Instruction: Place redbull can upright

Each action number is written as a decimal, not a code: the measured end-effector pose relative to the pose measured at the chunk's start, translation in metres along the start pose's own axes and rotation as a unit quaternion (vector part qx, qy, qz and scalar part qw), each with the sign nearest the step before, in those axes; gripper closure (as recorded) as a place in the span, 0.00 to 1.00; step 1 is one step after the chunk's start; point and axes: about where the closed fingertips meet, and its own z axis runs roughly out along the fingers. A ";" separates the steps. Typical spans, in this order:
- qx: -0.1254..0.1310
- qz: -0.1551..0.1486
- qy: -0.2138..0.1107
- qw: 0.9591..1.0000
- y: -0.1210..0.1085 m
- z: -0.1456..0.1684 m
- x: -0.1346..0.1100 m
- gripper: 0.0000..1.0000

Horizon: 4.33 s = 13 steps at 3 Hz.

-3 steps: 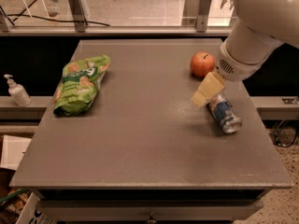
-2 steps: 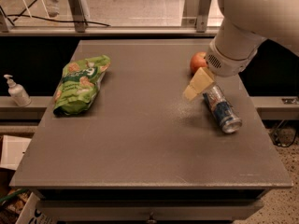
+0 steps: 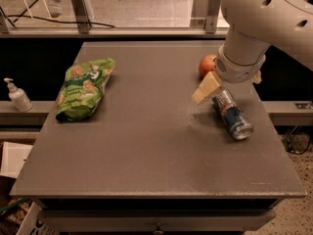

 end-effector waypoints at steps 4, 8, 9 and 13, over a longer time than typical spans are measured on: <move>-0.017 0.068 0.037 0.997 0.012 0.024 0.028 0.14; -0.086 0.022 -0.032 0.996 0.037 -0.014 0.003 1.00; -0.144 -0.012 -0.103 0.984 0.041 -0.031 -0.020 1.00; -0.304 -0.159 -0.311 0.886 -0.020 -0.062 -0.069 1.00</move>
Offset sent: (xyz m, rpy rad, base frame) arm -0.0184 -0.0089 -0.0278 0.0267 0.0675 -0.1677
